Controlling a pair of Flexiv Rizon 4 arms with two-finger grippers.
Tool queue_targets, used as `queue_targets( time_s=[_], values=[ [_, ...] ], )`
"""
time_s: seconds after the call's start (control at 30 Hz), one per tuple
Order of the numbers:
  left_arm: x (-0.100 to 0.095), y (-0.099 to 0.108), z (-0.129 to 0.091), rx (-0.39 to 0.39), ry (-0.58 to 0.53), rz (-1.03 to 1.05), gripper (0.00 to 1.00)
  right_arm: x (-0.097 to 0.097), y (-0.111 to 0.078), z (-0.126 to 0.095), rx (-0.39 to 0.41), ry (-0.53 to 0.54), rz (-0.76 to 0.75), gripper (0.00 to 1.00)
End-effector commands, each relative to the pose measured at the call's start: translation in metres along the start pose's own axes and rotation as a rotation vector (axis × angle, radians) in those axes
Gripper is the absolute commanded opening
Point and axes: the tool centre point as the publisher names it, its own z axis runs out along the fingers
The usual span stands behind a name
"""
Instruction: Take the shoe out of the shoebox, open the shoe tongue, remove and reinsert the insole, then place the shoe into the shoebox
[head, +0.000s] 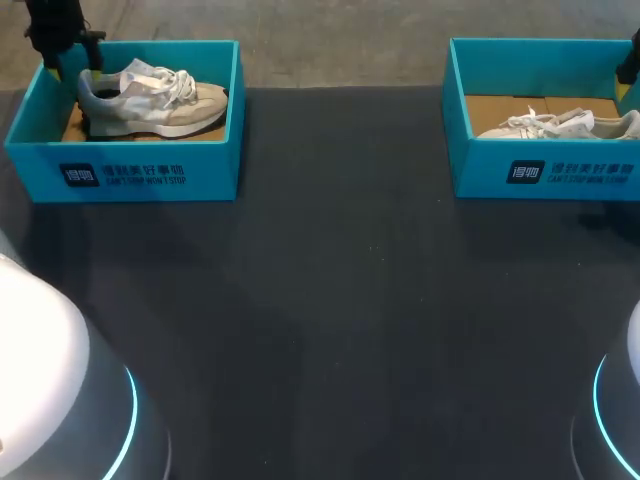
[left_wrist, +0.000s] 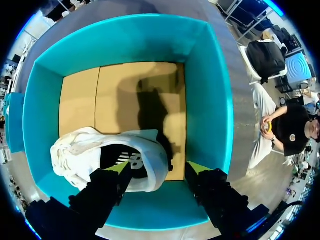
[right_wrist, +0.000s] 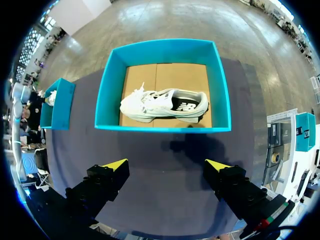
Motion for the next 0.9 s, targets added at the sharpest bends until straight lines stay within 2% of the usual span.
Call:
queue_targets(
  time_s=[0.03, 0.23, 0.27, 0.4, 0.6, 0.67, 0.77, 0.9],
  values=[
    [0.004, 0.015, 0.010, 0.043, -0.004, -0.003, 0.71, 0.000, -0.001, 0.000, -0.003, 0.001, 0.000, 1.00],
    [0.005, 0.017, 0.022, 0.068, -0.006, -0.008, 0.71, 0.000, -0.001, 0.000, -0.003, 0.001, 0.000, 1.00],
    [0.005, 0.017, 0.025, 0.074, -0.004, -0.008, 0.68, 0.000, -0.001, 0.000, -0.003, 0.001, 0.000, 1.00],
    [0.004, 0.017, 0.033, 0.090, -0.002, -0.013, 0.73, 0.000, -0.001, 0.000, -0.003, 0.001, 0.000, 1.00],
    [0.005, 0.013, 0.040, 0.108, -0.004, -0.015, 0.71, 0.000, -0.001, 0.000, -0.003, 0.001, 0.000, 1.00],
    [0.005, 0.014, 0.043, 0.118, -0.002, -0.015, 0.69, 0.000, -0.001, 0.000, -0.003, 0.001, 0.000, 1.00],
    [0.005, 0.014, 0.045, 0.123, -0.005, -0.020, 0.50, 0.000, -0.001, 0.000, -0.003, 0.001, 0.000, 1.00],
    [0.006, 0.013, 0.045, 0.131, 0.003, -0.011, 0.45, 0.000, -0.001, 0.000, -0.003, 0.001, 0.000, 1.00]
  ],
)
